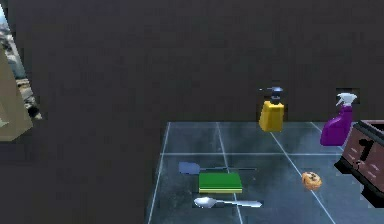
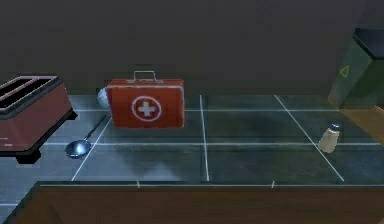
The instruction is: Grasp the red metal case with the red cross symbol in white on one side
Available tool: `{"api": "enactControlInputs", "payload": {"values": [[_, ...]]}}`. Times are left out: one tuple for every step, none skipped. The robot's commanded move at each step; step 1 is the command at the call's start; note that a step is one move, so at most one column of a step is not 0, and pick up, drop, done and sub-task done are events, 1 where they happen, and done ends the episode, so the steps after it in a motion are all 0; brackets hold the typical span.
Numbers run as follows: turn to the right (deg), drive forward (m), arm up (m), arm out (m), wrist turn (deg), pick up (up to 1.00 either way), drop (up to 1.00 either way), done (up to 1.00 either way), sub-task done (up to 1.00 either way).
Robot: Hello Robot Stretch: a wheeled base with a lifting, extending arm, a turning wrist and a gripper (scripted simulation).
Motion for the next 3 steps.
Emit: {"api": "enactControlInputs", "payload": {"values": [[0.0,0.0,0.5,0.0,0.0,0.0,0.0,0.0,0.0],[0.0,0.0,0.38,0.0,0.0,0.0,0.0,0.0,0.0],[0.0,0.0,0.0,0.4,0.0,0.0,0.0,0.0,0.0]]}}
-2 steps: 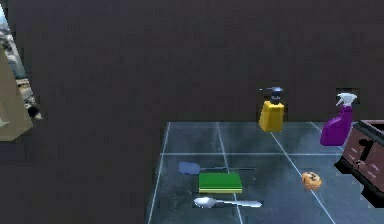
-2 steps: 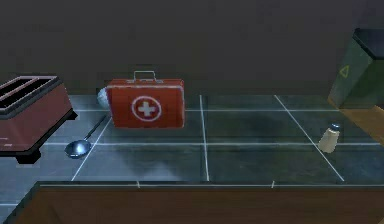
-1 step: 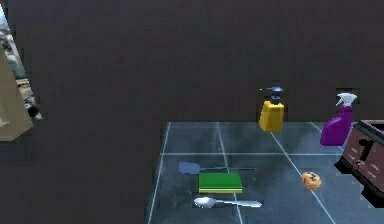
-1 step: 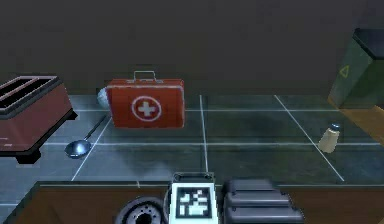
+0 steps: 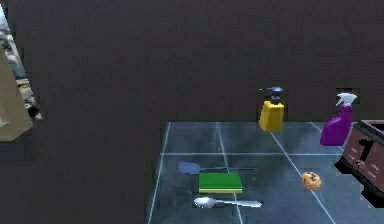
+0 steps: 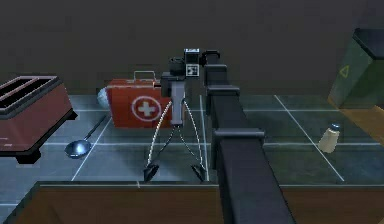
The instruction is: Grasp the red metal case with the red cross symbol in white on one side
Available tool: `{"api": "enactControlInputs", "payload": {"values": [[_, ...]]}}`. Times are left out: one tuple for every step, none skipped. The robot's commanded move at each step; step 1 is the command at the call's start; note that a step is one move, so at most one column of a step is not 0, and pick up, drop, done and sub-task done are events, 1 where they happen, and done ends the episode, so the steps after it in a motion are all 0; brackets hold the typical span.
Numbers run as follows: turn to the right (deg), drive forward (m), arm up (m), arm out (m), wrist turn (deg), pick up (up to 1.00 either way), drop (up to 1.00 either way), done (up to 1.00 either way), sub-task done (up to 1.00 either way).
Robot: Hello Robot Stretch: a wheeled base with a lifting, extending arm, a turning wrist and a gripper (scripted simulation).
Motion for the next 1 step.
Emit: {"api": "enactControlInputs", "payload": {"values": [[0.0,0.0,0.0,0.0,45.0,0.0,0.0,0.0,0.0]]}}
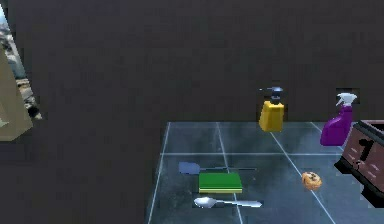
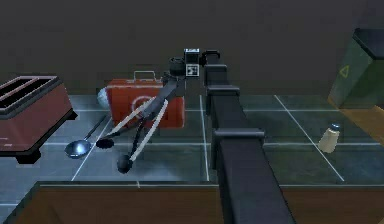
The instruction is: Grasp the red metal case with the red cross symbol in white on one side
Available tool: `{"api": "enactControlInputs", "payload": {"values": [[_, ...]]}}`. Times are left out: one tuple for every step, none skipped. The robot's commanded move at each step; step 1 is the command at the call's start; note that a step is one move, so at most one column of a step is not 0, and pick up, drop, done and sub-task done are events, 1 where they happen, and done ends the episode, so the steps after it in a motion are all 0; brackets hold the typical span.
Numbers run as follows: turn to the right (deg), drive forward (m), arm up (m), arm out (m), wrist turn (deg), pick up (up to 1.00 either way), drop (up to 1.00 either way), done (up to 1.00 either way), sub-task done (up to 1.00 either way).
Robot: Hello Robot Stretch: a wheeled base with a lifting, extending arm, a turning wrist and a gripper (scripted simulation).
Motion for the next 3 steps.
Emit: {"api": "enactControlInputs", "payload": {"values": [[0.0,0.0,0.0,0.0,45.0,0.0,0.0,0.0,0.0],[0.0,0.0,0.0,0.0,45.0,0.0,0.0,0.0,0.0],[0.0,0.0,0.0,0.0,36.0,0.0,0.0,0.0,0.0]]}}
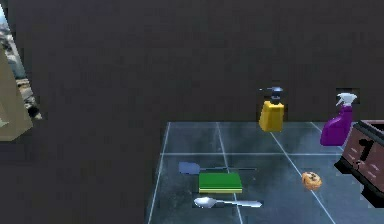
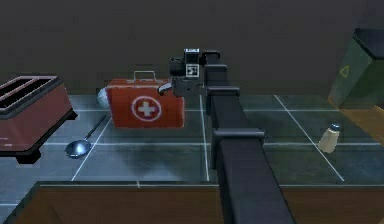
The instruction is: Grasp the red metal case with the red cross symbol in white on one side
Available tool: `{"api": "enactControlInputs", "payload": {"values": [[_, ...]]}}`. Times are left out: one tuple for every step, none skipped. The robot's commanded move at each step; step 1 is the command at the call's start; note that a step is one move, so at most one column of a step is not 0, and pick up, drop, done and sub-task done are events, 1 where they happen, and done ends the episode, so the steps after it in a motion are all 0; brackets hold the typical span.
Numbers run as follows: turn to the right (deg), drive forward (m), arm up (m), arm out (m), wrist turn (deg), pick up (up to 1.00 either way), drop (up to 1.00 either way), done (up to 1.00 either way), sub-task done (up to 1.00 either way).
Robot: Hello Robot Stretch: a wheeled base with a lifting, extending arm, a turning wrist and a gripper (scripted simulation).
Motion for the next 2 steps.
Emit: {"api": "enactControlInputs", "payload": {"values": [[0.0,0.0,0.0,0.0,0.0,1.0,0.0,0.0,0.0],[0.0,0.0,0.0,0.0,0.0,0.0,0.0,1.0,0.0]]}}
